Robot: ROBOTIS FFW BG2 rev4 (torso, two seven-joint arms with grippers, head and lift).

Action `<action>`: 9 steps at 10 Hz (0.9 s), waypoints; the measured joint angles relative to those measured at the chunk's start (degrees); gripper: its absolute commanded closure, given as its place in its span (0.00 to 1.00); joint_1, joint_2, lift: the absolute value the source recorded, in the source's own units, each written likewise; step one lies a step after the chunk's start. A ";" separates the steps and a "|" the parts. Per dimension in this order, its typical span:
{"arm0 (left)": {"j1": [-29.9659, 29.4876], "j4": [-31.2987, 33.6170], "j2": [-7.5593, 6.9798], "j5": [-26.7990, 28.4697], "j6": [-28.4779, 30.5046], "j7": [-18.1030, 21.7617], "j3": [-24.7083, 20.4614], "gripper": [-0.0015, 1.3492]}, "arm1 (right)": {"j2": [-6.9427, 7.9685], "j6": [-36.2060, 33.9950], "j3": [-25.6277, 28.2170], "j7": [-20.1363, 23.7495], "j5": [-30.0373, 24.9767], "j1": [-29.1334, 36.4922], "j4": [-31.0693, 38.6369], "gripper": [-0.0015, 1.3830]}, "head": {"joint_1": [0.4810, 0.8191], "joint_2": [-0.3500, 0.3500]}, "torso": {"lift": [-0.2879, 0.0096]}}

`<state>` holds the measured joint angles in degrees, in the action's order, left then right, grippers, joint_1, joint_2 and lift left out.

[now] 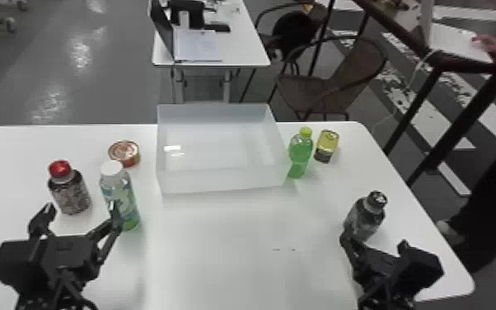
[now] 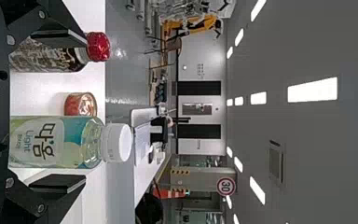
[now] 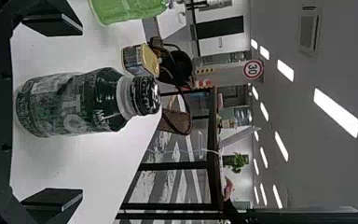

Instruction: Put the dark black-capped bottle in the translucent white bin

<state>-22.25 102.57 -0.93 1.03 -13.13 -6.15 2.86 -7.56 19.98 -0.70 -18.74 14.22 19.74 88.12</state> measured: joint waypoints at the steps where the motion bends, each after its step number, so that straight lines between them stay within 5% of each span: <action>1: 0.00 0.00 0.18 -0.01 -0.11 0.00 -0.07 0.19 | -0.43 0.28 -0.02 1.51 0.00 -2.33 -2.48 0.06 | 0.63 0.29 | 0.65; 4: -0.24 0.00 0.47 -0.29 -0.32 0.01 -0.41 0.19 | 0.25 1.56 0.00 1.96 -1.50 -6.82 -7.88 0.06 | 0.63 0.30 | 0.65; 7: -0.52 0.00 0.92 -0.24 -0.50 0.55 -1.04 0.19 | -0.14 1.64 1.64 0.33 -3.42 -9.31 -11.03 0.06 | 0.63 0.27 | 0.65; 9: -0.66 0.00 0.93 -0.26 -0.49 0.75 -1.22 0.19 | -1.27 1.80 2.89 3.62 -2.88 -11.63 -13.86 0.06 | 0.63 0.25 | 0.65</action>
<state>-22.91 102.57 0.00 0.77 -13.62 -5.40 1.63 -8.83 21.78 2.18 -15.12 11.34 8.11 74.26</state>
